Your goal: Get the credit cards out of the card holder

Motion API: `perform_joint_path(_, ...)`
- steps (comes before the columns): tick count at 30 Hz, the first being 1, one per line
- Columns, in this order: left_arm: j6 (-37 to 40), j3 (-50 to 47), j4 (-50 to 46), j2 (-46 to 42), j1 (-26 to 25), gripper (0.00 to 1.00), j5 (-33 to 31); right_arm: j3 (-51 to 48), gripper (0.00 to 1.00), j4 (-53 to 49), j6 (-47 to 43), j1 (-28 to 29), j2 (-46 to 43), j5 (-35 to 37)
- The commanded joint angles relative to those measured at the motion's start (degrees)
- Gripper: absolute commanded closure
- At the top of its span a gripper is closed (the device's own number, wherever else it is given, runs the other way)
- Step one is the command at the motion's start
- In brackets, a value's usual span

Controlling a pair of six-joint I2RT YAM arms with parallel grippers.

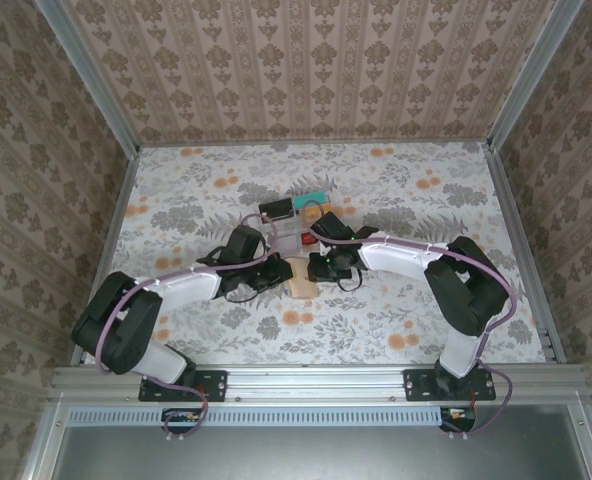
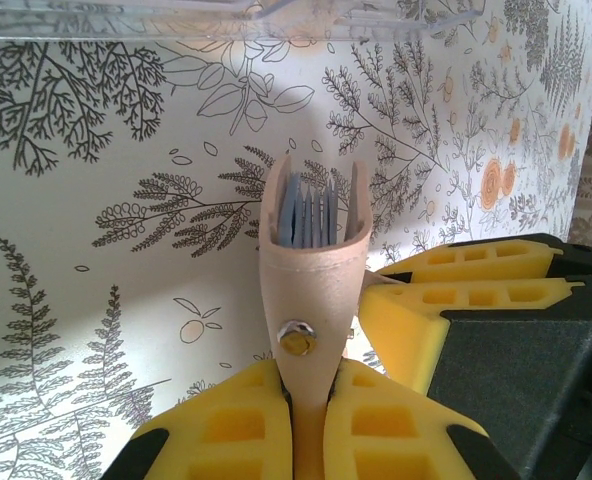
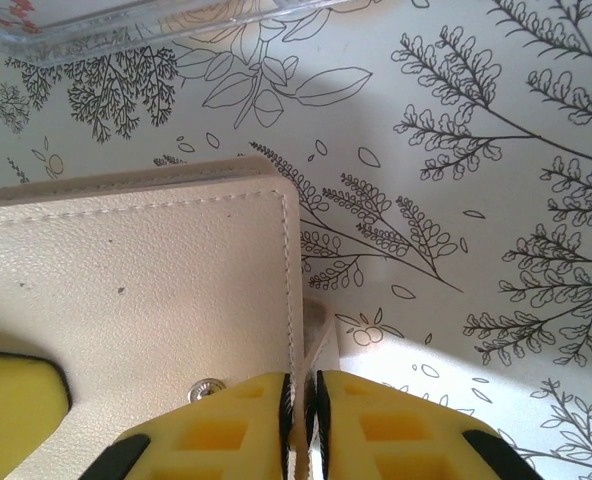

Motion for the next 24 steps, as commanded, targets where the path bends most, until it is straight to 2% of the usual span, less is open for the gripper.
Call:
perform_joint_path(1, 1.8, 2.2, -2.7, -0.1, 0.5, 1.0, 0.8, -0.8, 0.81, -2.9, 1.0, -0.1, -2.0, 2.0)
perform_joint_path(4, 1.4, 2.4, -4.3, -0.2, 0.5, 1.0, -0.1, -0.3, 0.79, -5.0, 0.4, -0.5, -2.2, 6.6)
perform_joint_path(6, 1.0, 2.4, -4.6, 0.0, 0.5, 0.99, -0.1, 0.2, 0.77, -5.3, 0.1, -0.8, -1.5, 6.4)
perform_joint_path(13, 1.8, 2.0, -5.5, -1.5, 0.6, 0.53, -3.1, -0.1, 0.76, -2.0, 0.2, -0.8, 1.2, 2.4)
perform_joint_path(17, 2.5, 2.8, -8.3, -3.4, 1.4, 0.4, -6.1, 0.6, 0.77, -0.1, -0.4, -0.7, 2.1, -1.0)
perform_joint_path(20, 4.4, 3.9, -11.9, -5.9, 2.6, 0.3, -8.3, 0.7, 0.8, -0.2, -0.7, 0.0, 2.4, 1.3)
perform_joint_path(24, 7.5, 4.2, -18.9, -10.6, 4.8, 0.16, -13.2, 0.7, 0.9, -0.3, -1.1, 0.2, 0.3, 2.3)
